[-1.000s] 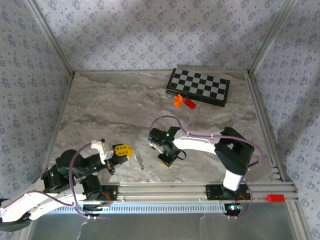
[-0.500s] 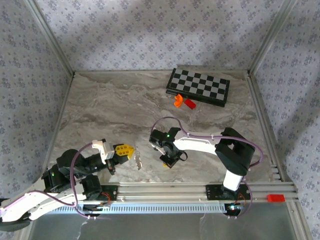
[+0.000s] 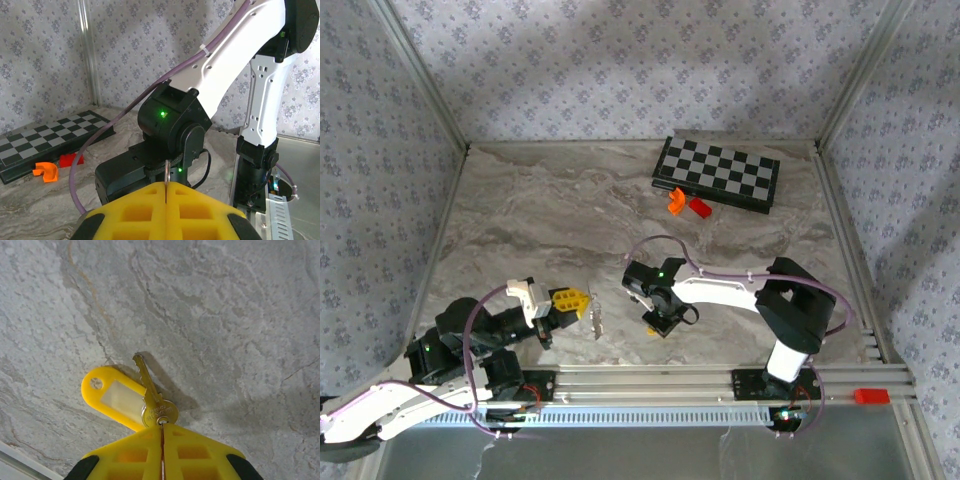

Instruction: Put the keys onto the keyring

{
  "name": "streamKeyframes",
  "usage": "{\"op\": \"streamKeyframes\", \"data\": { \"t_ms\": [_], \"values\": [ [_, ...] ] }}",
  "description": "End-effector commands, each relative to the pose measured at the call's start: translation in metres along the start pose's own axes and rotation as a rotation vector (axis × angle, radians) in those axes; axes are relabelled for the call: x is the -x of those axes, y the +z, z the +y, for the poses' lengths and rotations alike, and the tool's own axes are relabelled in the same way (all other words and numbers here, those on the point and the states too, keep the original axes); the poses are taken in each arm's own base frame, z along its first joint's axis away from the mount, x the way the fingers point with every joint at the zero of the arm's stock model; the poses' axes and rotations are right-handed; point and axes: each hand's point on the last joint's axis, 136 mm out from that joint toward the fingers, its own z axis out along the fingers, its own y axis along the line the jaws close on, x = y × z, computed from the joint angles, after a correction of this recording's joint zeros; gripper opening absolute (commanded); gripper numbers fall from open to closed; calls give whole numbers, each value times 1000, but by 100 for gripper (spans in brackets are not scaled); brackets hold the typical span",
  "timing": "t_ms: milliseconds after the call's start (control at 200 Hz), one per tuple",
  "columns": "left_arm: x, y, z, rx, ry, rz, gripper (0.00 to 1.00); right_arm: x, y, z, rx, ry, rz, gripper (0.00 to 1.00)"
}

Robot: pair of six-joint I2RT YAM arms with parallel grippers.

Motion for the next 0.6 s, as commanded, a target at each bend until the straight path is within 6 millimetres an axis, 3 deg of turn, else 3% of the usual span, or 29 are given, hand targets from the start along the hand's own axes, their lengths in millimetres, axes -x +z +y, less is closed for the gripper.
{"op": "streamKeyframes", "data": {
  "t_ms": [0,280,595],
  "values": [
    [18,-3,-2,-10,-4,-58,0,-2,-4,-2,-3,24,-12,11],
    [20,-3,-2,-9,-5,-58,0,1,-15,-3,0,64,-50,23],
    [23,-2,-4,-19,-7,-63,0,-4,-32,-6,64,219,-213,49]
  ]
}}
